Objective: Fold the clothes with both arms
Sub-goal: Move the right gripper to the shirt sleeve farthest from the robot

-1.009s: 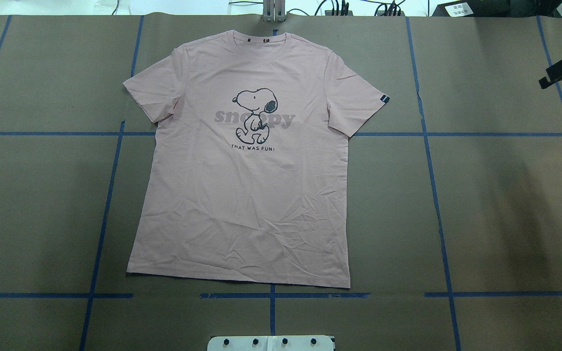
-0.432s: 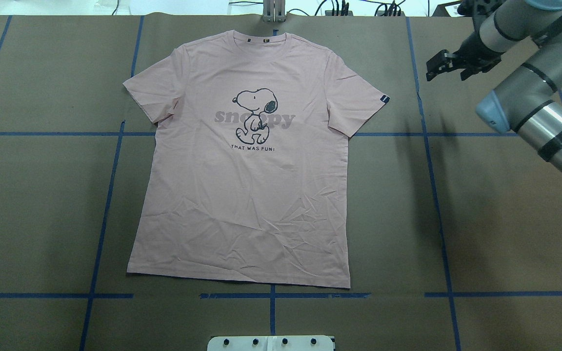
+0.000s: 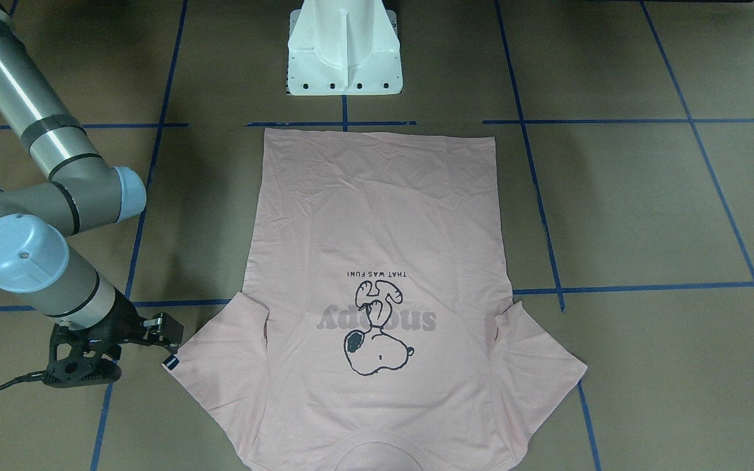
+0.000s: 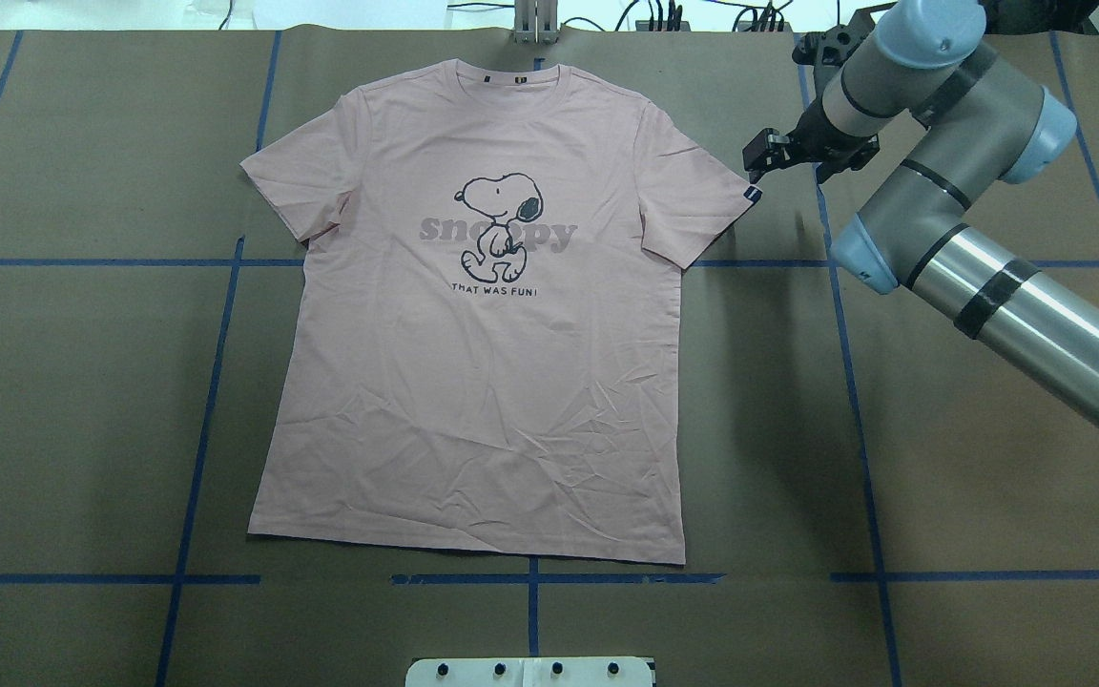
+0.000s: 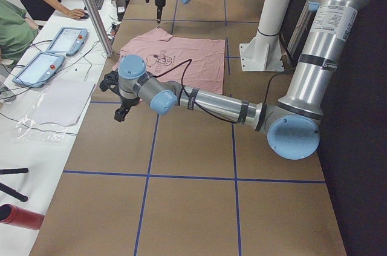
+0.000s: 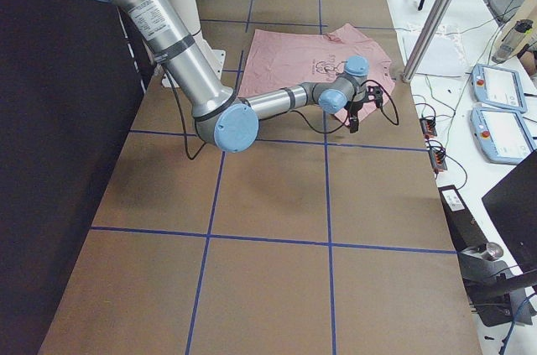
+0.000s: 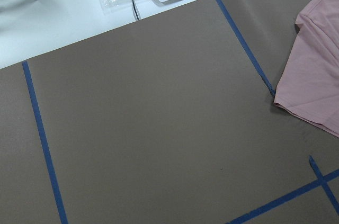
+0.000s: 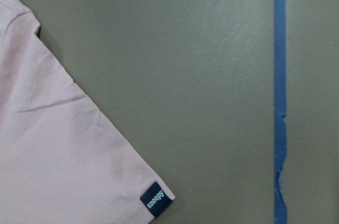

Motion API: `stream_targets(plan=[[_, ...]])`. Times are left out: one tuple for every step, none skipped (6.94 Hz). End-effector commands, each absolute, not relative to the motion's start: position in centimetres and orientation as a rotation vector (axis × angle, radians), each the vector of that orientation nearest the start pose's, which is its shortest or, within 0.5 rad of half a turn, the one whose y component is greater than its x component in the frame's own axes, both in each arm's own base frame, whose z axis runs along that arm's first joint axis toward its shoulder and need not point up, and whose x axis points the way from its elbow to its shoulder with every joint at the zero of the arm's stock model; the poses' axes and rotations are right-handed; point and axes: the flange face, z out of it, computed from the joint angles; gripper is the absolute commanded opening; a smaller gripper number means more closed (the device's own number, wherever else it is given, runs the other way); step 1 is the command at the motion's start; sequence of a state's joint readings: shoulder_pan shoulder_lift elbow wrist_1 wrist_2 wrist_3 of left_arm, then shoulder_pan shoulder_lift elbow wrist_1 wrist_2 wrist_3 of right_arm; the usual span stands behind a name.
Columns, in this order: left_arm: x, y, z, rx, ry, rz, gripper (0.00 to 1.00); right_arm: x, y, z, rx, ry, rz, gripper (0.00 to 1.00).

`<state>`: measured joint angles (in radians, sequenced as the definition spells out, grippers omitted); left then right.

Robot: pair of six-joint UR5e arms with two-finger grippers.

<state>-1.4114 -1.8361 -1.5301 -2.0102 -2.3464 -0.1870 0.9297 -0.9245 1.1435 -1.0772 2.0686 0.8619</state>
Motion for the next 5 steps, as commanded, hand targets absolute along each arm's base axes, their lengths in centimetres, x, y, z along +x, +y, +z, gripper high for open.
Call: stream_targets(plan=[[3.5,-61.8,47.9,0.492,0.844,0.231,1.00,-41.5,-67.5,41.9,0.174,-0.794,0.029,0.92],[3.5,-61.8,47.8,0.493,0.845,0.231,1.00,-42.0,-67.4,42.3,0.172,-0.784,0.028,0.91],[3.5,-61.8,47.8,0.493,0.845,0.231,1.00,-42.2,-67.6,42.5,0.167,-0.779,0.027,0.88],[3.5,-61.8,47.8,0.495,0.845,0.231,1.00,-42.6,-67.9,42.4,0.163,-0.776,0.027,0.88],[3.5,-61.8,47.7,0.496,0.845,0.232,1.00,-43.2,-67.6,42.4,0.161,-0.774,0.021,0.84]])
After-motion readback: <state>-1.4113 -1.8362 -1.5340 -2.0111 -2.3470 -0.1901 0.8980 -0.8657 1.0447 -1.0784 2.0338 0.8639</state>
